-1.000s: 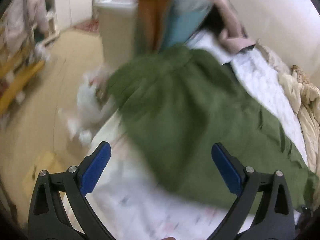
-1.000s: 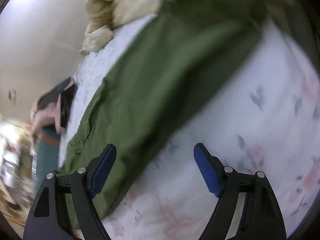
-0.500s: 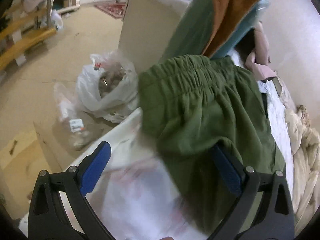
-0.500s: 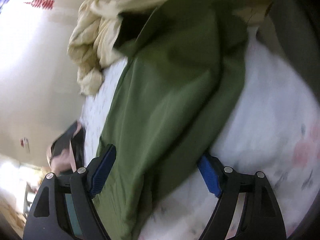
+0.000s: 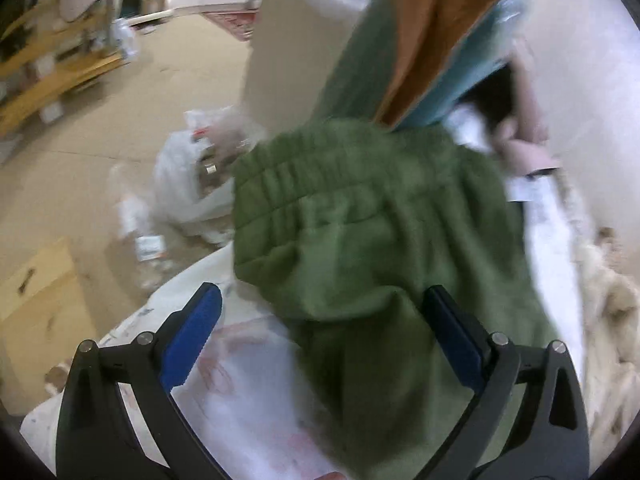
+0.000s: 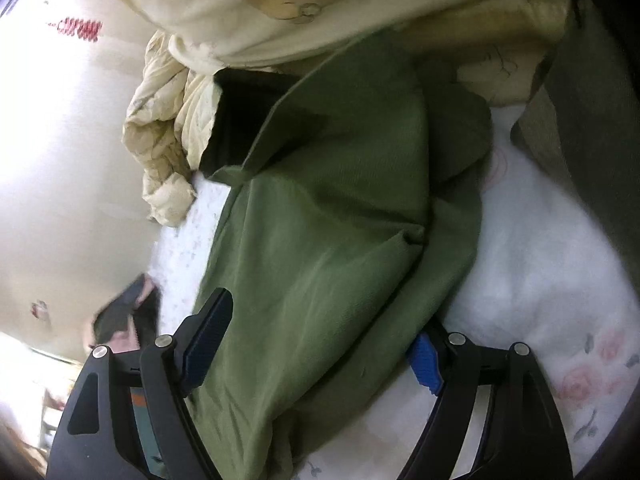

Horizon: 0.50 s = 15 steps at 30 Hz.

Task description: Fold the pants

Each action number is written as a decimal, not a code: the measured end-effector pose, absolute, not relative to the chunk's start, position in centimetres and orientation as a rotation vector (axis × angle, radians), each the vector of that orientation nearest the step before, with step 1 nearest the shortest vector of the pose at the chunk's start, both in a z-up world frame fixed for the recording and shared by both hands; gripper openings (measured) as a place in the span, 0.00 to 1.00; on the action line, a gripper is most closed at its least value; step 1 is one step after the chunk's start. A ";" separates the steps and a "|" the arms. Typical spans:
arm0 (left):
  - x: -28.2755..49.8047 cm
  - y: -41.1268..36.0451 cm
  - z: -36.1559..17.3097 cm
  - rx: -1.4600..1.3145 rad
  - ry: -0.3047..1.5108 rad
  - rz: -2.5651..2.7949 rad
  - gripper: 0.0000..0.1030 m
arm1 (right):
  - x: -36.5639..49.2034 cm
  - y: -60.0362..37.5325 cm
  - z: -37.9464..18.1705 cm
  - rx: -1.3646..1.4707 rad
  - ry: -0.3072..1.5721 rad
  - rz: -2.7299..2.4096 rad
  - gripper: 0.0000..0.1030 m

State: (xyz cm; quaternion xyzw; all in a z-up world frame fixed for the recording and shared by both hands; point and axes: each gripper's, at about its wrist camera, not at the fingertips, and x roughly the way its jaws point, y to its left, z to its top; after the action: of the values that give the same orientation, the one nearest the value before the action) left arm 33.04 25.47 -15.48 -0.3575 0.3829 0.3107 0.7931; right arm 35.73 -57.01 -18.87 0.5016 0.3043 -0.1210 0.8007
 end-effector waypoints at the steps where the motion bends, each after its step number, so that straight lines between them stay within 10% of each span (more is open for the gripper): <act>1: 33.2 26.0 -16.1 -0.789 0.836 0.706 0.97 | 36.1 -56.7 -18.7 1.049 0.670 -0.264 0.79; 4: 33.9 27.2 -17.2 -0.792 0.856 0.747 0.97 | 36.9 -56.8 -18.7 1.035 0.675 -0.275 0.77; 6: 34.6 27.6 -17.3 -0.779 0.850 0.721 0.94 | 36.9 -57.1 -18.7 1.001 0.686 -0.318 0.58; 11: 36.0 27.0 -16.8 -0.751 0.862 0.591 0.21 | 37.0 -57.9 -19.3 0.951 0.737 -0.341 0.07; 15: 35.0 27.1 -14.6 -0.772 0.807 0.532 0.11 | 36.3 -57.3 -17.2 0.892 0.712 -0.328 0.03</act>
State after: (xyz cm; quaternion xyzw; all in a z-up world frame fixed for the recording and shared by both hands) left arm 35.03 27.15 -14.60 -0.3620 0.3784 0.2494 0.8146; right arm 36.31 -57.32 -17.22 0.4202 0.3356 -0.1547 0.8288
